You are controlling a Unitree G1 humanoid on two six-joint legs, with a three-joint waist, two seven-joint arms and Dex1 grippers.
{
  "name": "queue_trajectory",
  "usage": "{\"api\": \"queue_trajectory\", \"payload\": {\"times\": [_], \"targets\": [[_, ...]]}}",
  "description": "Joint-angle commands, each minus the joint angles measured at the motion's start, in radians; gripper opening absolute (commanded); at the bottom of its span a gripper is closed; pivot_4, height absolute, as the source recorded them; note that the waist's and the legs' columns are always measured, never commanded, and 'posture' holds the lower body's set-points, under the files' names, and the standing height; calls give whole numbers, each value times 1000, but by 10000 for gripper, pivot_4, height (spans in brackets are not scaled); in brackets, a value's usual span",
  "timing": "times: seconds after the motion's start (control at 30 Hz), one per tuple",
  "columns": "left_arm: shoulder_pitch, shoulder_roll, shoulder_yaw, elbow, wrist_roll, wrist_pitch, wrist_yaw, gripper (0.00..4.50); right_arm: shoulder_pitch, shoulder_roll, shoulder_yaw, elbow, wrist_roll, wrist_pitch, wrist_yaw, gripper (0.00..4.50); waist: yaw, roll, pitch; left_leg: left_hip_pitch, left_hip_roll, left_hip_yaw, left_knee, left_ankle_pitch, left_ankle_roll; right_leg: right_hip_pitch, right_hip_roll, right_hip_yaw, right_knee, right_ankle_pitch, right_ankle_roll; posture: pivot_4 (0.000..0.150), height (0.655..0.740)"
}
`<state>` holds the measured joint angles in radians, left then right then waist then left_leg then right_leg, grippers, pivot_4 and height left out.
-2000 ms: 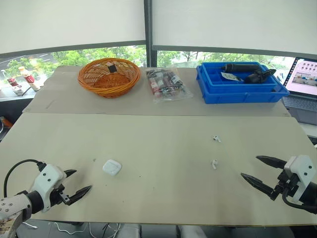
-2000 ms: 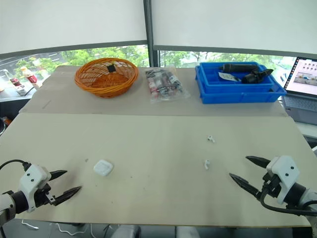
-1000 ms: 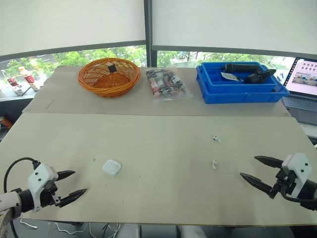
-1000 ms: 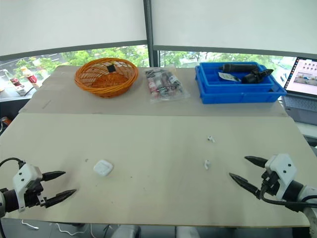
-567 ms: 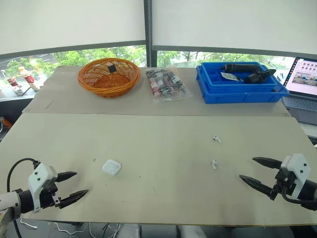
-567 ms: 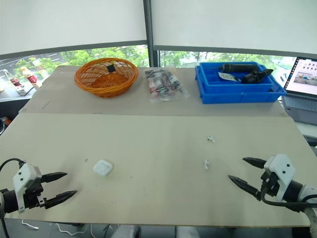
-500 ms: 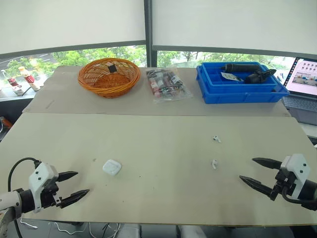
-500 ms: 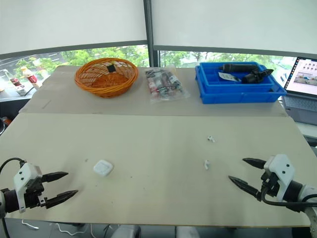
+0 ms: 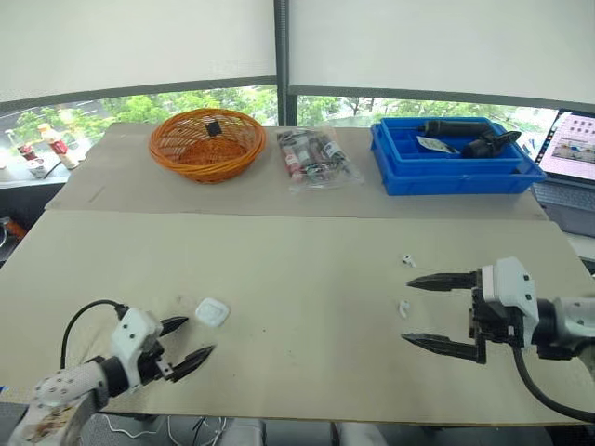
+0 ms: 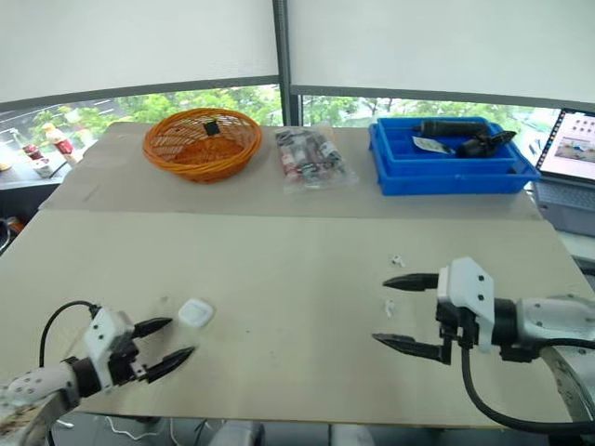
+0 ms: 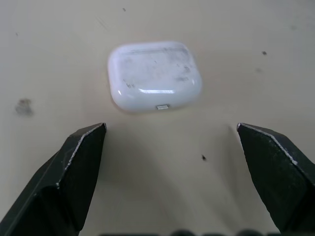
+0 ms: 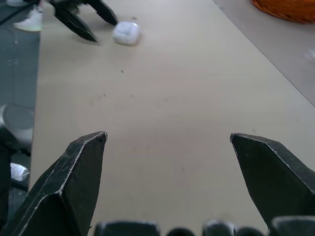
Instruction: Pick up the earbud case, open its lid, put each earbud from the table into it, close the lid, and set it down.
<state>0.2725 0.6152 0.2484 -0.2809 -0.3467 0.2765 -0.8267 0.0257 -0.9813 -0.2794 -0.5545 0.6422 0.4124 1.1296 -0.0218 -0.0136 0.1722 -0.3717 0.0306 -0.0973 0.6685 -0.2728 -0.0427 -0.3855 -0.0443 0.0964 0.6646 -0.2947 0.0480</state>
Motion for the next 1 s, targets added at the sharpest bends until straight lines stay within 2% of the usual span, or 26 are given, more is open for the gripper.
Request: {"api": "queue_trajectory", "payload": {"times": [0.03, 0.2, 0.33, 0.5, 0.8, 1.0], "targets": [[-37, -29, -33, 41, 20, 0, 46, 45000, -53, -12, 17, -11, 26, 28, 0, 44411, 5, 0, 0, 0, 0, 0, 0, 0, 0, 0, 0, 0, 0, 0, 0, 1500, 7136], [-110, -35, -107, 112, 59, -18, 42, 45000, -96, -4, 51, -37, 34, 47, -4, 44411, 12, 2, -1, 1, 0, 0, 0, 0, 0, 0, 0, 0, 1, 0, 0, 1500, 7136], [-185, -43, -140, 142, 44, 35, 45, 45000, -97, -4, 50, -50, 42, 55, -3, 44411, 13, 3, -2, 1, 0, 0, 0, 0, 0, 0, 0, 0, 1, 0, 0, 1500, 7136], [-208, -40, -166, 151, 47, 72, 56, 45000, -92, -10, 38, -51, 43, 57, 8, 44411, 10, 3, -2, 1, 0, 0, 0, 0, 0, 1, 0, 0, 1, 0, 0, 1500, 7136], [-90, -96, -102, 8, -12, 154, 165, 45000, -95, -11, 44, -32, 27, 45, 33, 44411, 3, 4, -2, 1, 0, 0, 0, 0, 0, 0, 0, 0, 0, 0, 0, 1500, 7136], [-67, -118, -130, -32, 30, 197, 257, 45000, -133, -6, 81, -16, 21, 42, 45, 44411, 2, 4, -3, 2, 0, 0, 0, 0, 0, 1, 0, 0, 1, 0, 0, 1500, 7136]]}}
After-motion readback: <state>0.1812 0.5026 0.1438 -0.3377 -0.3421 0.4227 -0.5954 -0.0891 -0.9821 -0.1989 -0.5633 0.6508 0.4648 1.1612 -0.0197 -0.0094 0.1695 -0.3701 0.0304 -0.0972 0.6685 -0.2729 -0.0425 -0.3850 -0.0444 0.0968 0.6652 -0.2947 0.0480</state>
